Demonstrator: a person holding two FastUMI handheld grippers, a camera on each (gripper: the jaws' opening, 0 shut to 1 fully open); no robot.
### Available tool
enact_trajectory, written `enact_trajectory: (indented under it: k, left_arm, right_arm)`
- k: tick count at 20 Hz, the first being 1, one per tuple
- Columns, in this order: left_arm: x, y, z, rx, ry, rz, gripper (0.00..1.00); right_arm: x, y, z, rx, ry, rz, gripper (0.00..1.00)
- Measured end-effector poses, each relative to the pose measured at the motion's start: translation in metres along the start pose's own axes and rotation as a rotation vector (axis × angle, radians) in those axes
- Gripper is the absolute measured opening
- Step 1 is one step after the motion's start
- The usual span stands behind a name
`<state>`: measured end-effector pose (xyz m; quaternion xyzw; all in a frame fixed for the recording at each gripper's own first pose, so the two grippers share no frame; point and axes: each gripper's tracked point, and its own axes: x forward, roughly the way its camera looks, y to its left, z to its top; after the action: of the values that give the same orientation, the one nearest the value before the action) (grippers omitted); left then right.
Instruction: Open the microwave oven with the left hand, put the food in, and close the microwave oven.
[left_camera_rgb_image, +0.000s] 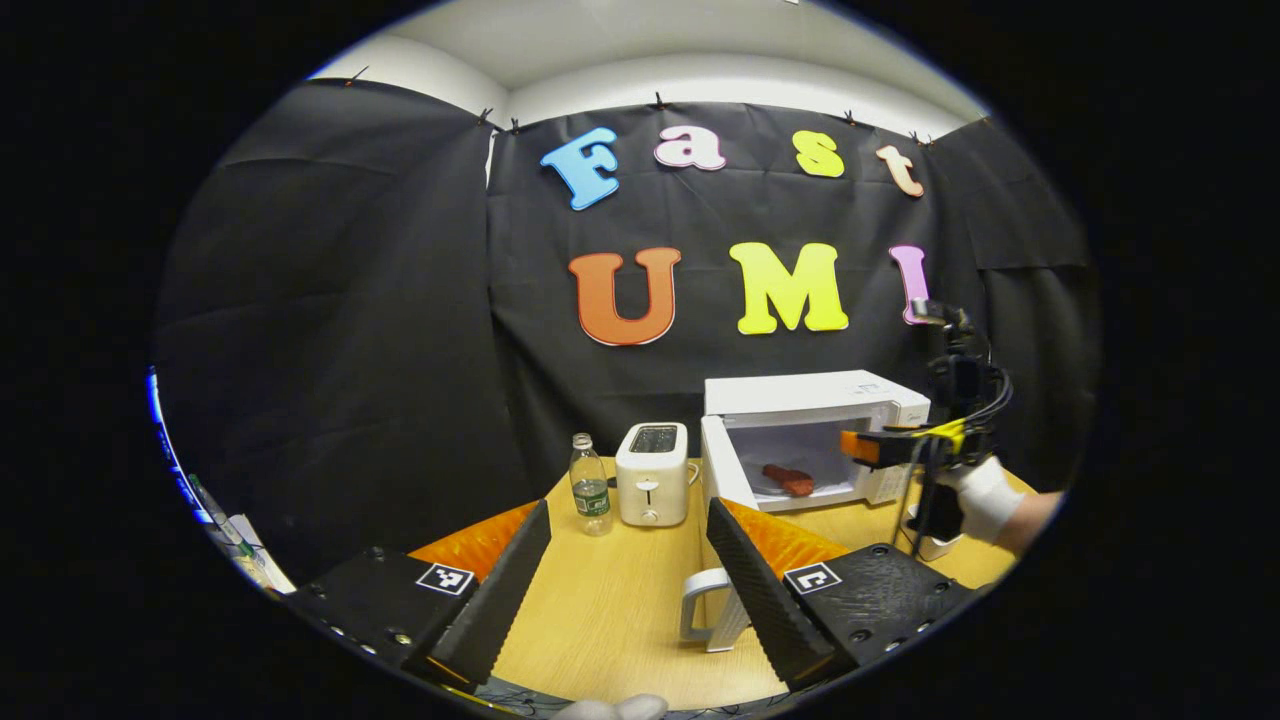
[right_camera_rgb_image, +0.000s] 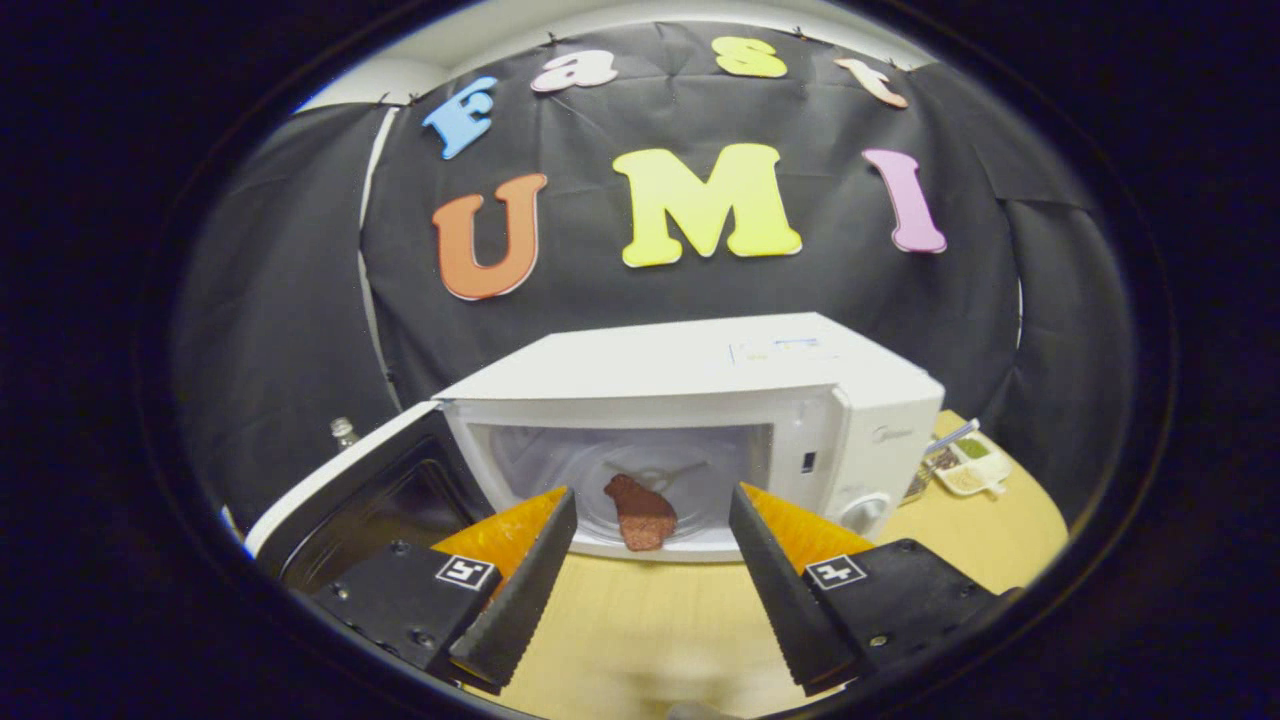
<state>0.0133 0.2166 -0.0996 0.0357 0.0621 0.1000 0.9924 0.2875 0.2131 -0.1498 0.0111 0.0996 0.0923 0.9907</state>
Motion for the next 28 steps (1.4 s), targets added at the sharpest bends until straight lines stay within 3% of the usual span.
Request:
enact_trajectory:
  k: [1, 4, 7, 9, 12, 17, 18, 19, 22, 23, 24, 26, 28]
  left_arm:
    - [0.004, 0.001, 0.000, 0.002, -0.009, 0.003, 0.97]
    - [0.010, 0.004, -0.009, 0.008, -0.004, 0.002, 0.97]
    - [0.016, 0.000, -0.020, 0.004, 0.008, -0.007, 0.96]
    - [0.022, 0.003, -0.032, 0.011, 0.022, -0.003, 0.96]
    - [0.030, 0.005, -0.045, 0.005, 0.027, -0.015, 0.97]
    - [0.039, 0.014, -0.071, -0.019, 0.053, 0.002, 1.00]
    - [0.042, 0.015, -0.076, -0.015, 0.061, 0.007, 0.77]
    - [0.044, 0.016, -0.081, -0.009, 0.058, 0.009, 0.61]
    - [0.045, 0.011, -0.091, -0.019, 0.066, -0.007, 0.53]
    - [0.049, 0.012, -0.095, -0.016, 0.076, -0.007, 0.16]
    - [0.050, 0.016, -0.101, -0.011, 0.091, 0.006, 0.14]
    - [0.051, 0.020, -0.108, -0.010, 0.097, 0.019, 0.00]
    - [0.053, 0.019, -0.114, -0.003, 0.096, 0.017, 0.00]
  right_arm:
    - [-0.025, -0.011, 0.008, -0.045, -0.005, 0.002, 0.98]
    - [-0.101, -0.044, 0.023, -0.109, -0.003, -0.021, 0.98]
    - [-0.163, -0.068, 0.024, -0.086, 0.026, -0.041, 0.99]
    - [-0.192, -0.075, 0.018, -0.046, 0.063, -0.044, 0.99]
    - [-0.226, -0.095, 0.026, -0.095, 0.070, -0.103, 0.99]
    - [-0.255, -0.087, 0.038, -0.071, 0.065, -0.096, 0.99]
    - [-0.257, -0.084, 0.040, -0.060, 0.063, -0.086, 0.99]
    - [-0.257, -0.085, 0.042, -0.056, 0.057, -0.086, 0.99]
    - [-0.258, -0.079, 0.041, -0.047, 0.063, -0.070, 0.99]
    - [-0.259, -0.079, 0.041, -0.042, 0.067, -0.066, 0.99]
    - [-0.260, -0.077, 0.039, -0.039, 0.073, -0.062, 0.99]
    - [-0.262, -0.078, 0.038, -0.031, 0.079, -0.060, 0.99]
    - [-0.264, -0.080, 0.036, -0.022, 0.080, -0.060, 0.99]
